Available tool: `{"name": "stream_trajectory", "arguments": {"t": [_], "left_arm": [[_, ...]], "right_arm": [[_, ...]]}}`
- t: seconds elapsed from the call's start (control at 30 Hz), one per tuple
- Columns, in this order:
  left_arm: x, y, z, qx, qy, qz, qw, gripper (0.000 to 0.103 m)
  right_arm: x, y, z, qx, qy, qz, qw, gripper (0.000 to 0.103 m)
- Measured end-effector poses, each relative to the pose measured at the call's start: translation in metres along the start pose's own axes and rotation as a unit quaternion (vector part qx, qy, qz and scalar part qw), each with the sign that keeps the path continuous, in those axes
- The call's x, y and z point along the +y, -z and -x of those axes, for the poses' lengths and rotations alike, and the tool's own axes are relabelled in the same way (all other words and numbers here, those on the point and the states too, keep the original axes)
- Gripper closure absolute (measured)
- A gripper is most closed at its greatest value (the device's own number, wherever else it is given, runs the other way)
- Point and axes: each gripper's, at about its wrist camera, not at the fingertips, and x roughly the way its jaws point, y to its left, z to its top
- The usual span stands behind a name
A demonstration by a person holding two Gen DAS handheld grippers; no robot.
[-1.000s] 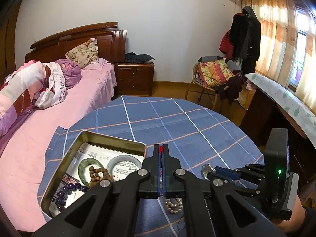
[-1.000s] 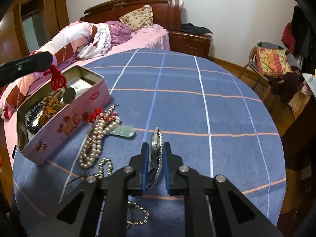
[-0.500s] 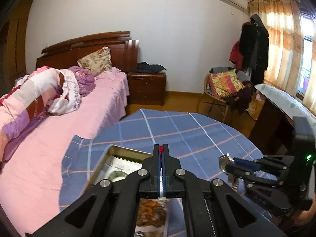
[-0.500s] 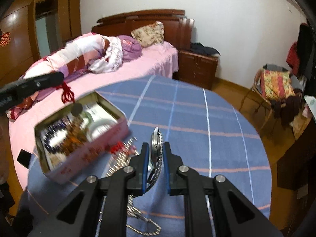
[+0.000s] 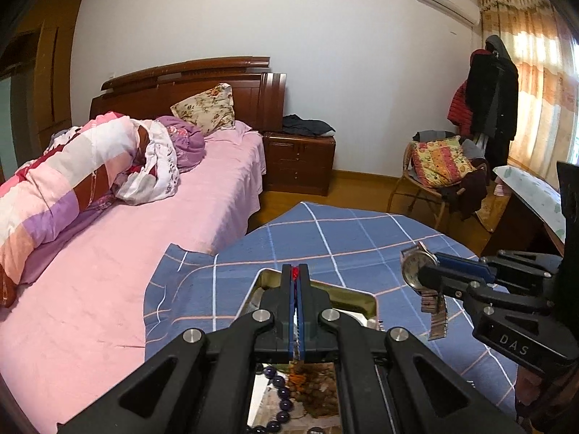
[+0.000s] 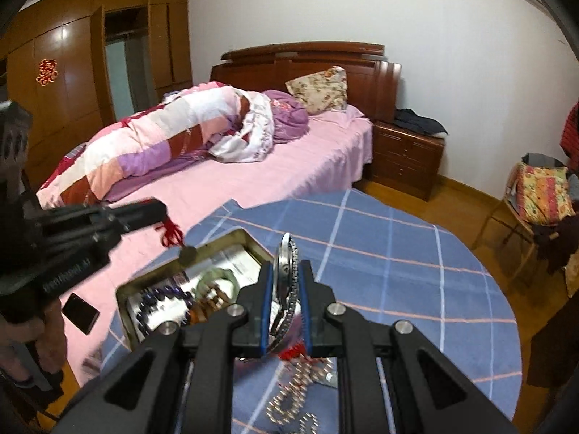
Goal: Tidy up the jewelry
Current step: 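Carry the ornament and watch over the tin and open both tools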
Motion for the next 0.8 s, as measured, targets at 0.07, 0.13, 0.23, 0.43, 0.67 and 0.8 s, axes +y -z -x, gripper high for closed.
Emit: {"name": "stream_trajectory", "arguments": {"t": [0.07, 0.13, 0.23, 0.43, 0.67, 0.8], "left_arm": [[0.004, 0.001, -0.003, 0.003, -0.001, 0.003, 1.0, 0.103], [0.008, 0.002, -0.008, 0.009, 0.001, 0.007, 0.9999, 0.103], [0.01, 0.004, -0.015, 0.015, 0.0, 0.008, 0.9999, 0.103], [0.012, 0.011, -0.033, 0.037, 0.001, 0.009, 0.9993, 0.103], [0.013, 0.02, -0.048, 0.058, 0.0, 0.008, 0.9983, 0.103], [0.014, 0.025, -0.058, 0.072, -0.002, 0.01, 0.9974, 0.103]], "right_arm": [[0.005, -0.004, -0.004, -0.002, -0.007, 0.002, 1.0, 0.087], [0.01, -0.007, -0.009, -0.003, -0.012, 0.006, 1.0, 0.087], [0.015, -0.011, -0.017, -0.004, -0.017, 0.009, 1.0, 0.087], [0.017, -0.01, -0.033, -0.001, -0.029, 0.003, 1.0, 0.087], [0.016, -0.003, -0.054, 0.013, -0.033, -0.004, 0.999, 0.087], [0.014, 0.002, -0.065, 0.026, -0.032, -0.006, 0.999, 0.087]]}}
